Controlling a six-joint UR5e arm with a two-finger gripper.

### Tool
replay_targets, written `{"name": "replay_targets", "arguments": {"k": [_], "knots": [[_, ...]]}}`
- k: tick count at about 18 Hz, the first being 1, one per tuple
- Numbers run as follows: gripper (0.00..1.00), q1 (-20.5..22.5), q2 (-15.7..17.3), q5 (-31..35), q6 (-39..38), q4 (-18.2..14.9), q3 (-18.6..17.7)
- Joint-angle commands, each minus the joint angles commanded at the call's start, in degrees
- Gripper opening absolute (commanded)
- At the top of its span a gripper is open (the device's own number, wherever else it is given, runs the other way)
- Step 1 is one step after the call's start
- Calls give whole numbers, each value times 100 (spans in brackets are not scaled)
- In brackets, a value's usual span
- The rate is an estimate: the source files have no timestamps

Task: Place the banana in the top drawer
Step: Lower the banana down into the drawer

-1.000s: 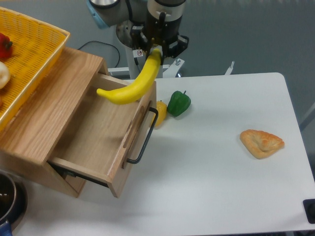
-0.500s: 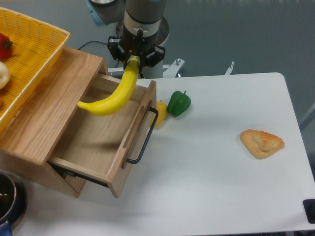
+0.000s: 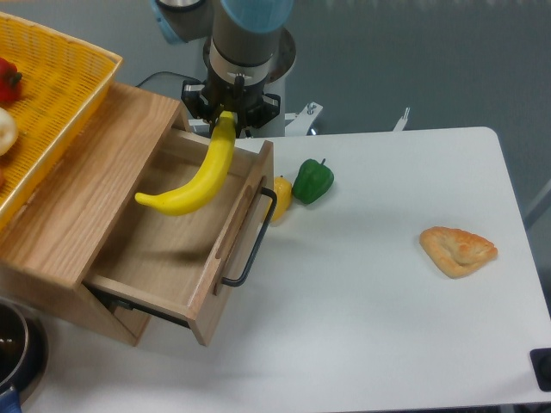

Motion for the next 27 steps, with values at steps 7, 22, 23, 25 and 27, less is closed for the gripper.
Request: {"name": "replay_targets", "arguments": {"k": [7, 22, 23, 25, 27], "knots": [[20, -70, -141, 0, -185, 105, 9], [22, -316, -501, 9, -580, 509, 132], [22, -325, -510, 9, -581, 510, 141], [22, -369, -527, 17, -615, 518, 158], [23, -387, -562, 18, -703, 632, 167]]}}
